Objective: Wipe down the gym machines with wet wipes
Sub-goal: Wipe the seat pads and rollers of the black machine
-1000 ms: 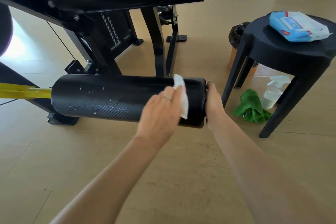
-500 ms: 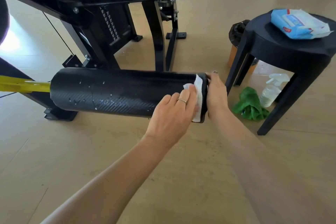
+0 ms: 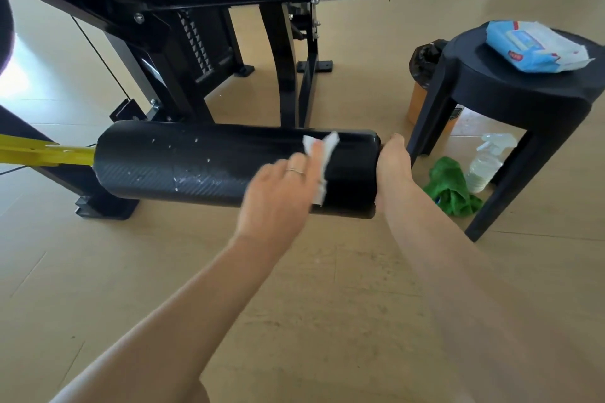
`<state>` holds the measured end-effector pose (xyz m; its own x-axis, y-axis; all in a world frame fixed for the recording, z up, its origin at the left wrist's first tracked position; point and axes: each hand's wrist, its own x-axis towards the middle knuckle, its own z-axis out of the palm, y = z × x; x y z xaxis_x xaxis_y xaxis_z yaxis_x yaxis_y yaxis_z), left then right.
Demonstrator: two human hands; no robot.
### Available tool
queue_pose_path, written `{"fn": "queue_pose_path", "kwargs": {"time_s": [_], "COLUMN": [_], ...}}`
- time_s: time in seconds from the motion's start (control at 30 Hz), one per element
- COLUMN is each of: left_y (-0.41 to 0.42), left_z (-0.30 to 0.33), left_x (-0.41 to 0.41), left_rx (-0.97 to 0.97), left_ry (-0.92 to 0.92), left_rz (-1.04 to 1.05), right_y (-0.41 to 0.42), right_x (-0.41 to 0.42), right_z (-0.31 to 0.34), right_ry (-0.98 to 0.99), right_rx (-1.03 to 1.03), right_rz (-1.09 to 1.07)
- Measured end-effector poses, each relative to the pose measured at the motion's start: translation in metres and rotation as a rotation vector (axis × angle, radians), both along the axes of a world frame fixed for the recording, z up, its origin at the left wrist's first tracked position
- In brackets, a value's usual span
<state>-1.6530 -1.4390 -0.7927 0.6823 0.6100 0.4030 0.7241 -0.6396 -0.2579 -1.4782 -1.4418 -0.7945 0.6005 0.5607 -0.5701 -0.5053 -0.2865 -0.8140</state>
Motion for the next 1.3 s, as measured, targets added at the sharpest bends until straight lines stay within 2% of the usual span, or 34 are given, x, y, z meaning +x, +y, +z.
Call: {"fn": "queue_pose_path", "kwargs": {"time_s": [0.1,0.17,0.23,0.37,0.43,0.47,0.53,0.6,0.63,0.7,0.8,0.9,0.97,1.03,1.1,1.2,1.27,1.3], "left_y": [-0.012,-0.004,0.013,0.052,0.060,0.058,0.041,0.021,0.018,0.027,0.066,0.108,0.122,0.124,0.104,0.063,0.065,0.077], "left_z": [-0.006,-0.003,0.006,0.017,0.015,0.013,0.009,0.000,-0.004,0.002,0.014,0.022,0.018,0.013,0.010,0.004,0.005,0.010], "left_x": [0.021,0.007,-0.028,-0.102,-0.102,-0.092,-0.060,-0.034,-0.029,-0.039,-0.097,-0.172,-0.190,-0.175,-0.138,-0.095,-0.095,-0.104], "left_rx": [0.032,-0.001,-0.086,-0.095,-0.105,-0.094,-0.059,-0.066,-0.058,-0.031,-0.038,-0.079,-0.166,-0.117,-0.014,-0.023,0.011,0.020], "left_ry": [0.069,0.107,0.126,-0.027,-0.131,-0.150,-0.118,-0.058,-0.040,0.006,0.037,-0.117,-0.233,-0.241,-0.186,-0.082,-0.003,0.050], "left_rz": [-0.024,0.006,0.152,0.581,0.642,0.604,0.402,0.160,0.080,0.058,0.328,0.665,0.754,0.682,0.488,0.185,0.134,0.198], "right_y": [0.001,0.002,-0.003,-0.014,-0.013,-0.013,-0.012,-0.012,-0.010,-0.009,-0.008,-0.009,-0.009,-0.008,-0.007,-0.006,-0.006,-0.006], "right_x": [0.004,0.004,-0.002,-0.012,-0.014,-0.016,-0.022,-0.026,-0.026,-0.024,-0.025,-0.028,-0.027,-0.026,-0.025,-0.025,-0.025,-0.026], "right_z": [0.001,-0.003,0.000,0.005,0.002,-0.001,-0.003,-0.002,-0.002,-0.002,-0.004,-0.006,-0.005,-0.006,-0.007,-0.008,-0.008,-0.008], "right_ry": [0.055,0.016,-0.221,-0.653,-0.960,-1.142,-1.434,-1.573,-1.594,-1.604,-1.612,-1.613,-1.600,-1.593,-1.594,-1.587,-1.572,-1.568], "right_rx": [-0.036,-0.033,0.031,0.255,0.266,0.264,0.219,0.125,0.080,0.042,0.050,0.067,0.076,0.074,0.077,0.088,0.087,0.084], "right_rz": [-0.006,-0.017,-0.059,0.035,0.106,0.144,0.218,0.276,0.298,0.314,0.287,0.240,0.220,0.215,0.220,0.216,0.217,0.219]}}
